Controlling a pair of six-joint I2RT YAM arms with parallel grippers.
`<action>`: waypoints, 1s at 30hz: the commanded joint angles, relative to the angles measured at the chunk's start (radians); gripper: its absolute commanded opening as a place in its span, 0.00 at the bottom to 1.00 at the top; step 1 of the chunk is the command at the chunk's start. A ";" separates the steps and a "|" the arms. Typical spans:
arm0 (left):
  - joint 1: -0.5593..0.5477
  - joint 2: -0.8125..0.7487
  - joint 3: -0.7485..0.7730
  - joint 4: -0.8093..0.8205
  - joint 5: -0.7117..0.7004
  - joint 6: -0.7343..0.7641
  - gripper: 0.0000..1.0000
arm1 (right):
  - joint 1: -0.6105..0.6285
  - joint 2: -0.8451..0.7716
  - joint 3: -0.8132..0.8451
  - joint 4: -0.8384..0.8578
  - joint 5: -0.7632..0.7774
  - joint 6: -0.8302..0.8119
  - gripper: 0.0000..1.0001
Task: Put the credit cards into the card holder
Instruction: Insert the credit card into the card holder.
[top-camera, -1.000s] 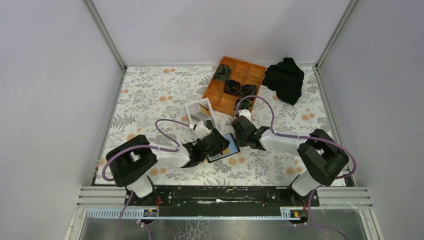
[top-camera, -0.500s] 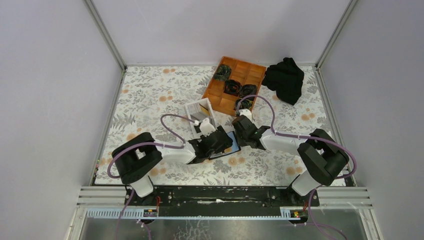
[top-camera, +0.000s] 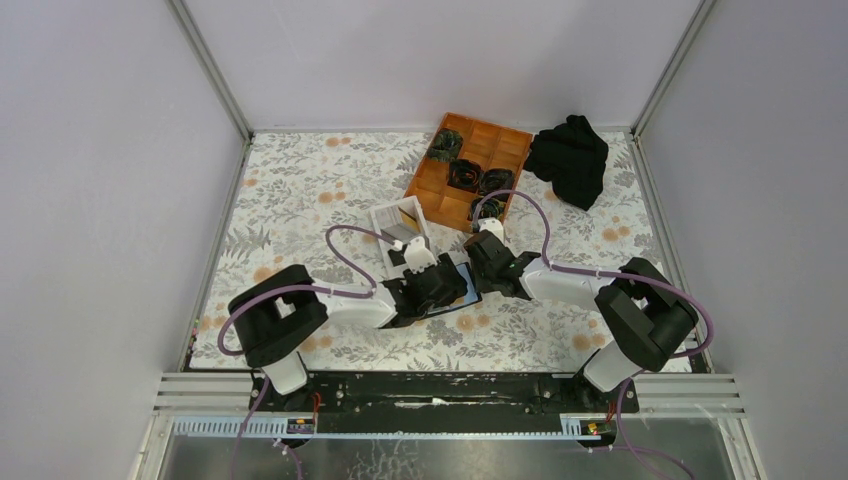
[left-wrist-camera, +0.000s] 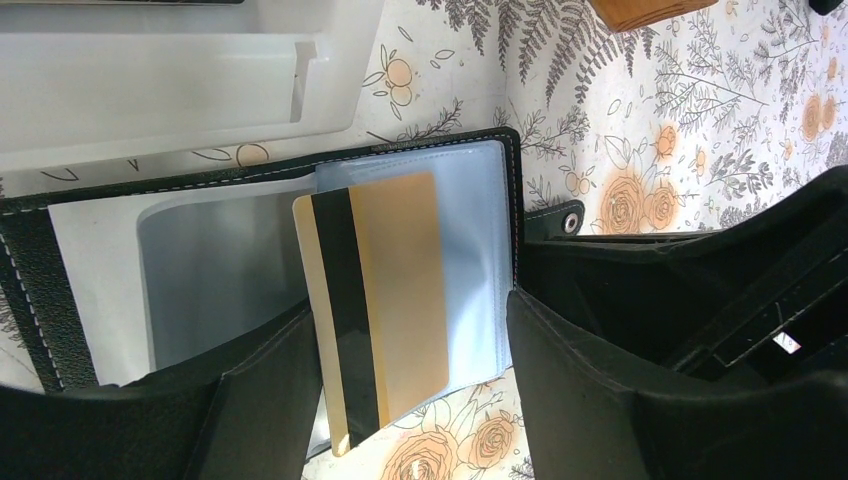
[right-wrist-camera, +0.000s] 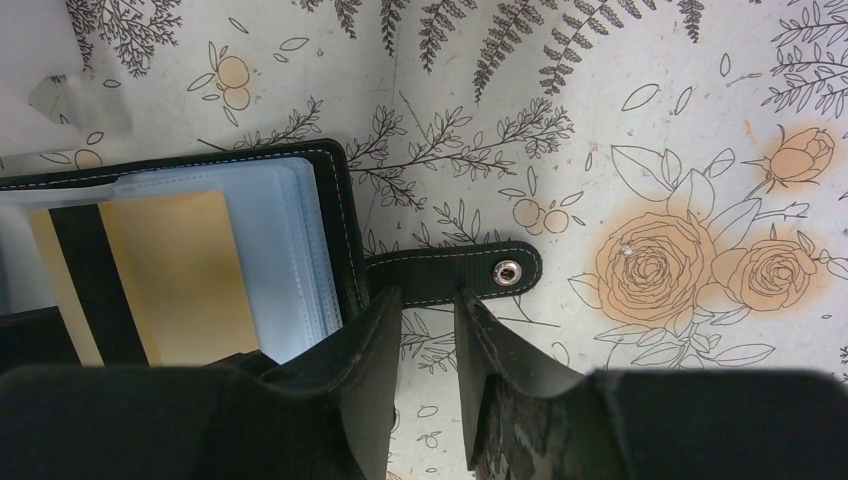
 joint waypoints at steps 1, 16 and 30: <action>-0.006 0.196 -0.120 -0.305 0.121 0.018 0.73 | 0.021 -0.002 0.004 0.008 -0.082 0.018 0.34; -0.019 0.307 -0.015 -0.282 0.185 0.118 0.76 | 0.021 -0.002 0.015 -0.005 -0.082 0.015 0.34; -0.032 0.145 -0.116 -0.303 0.119 0.065 0.80 | 0.021 0.013 0.019 -0.020 -0.054 0.021 0.34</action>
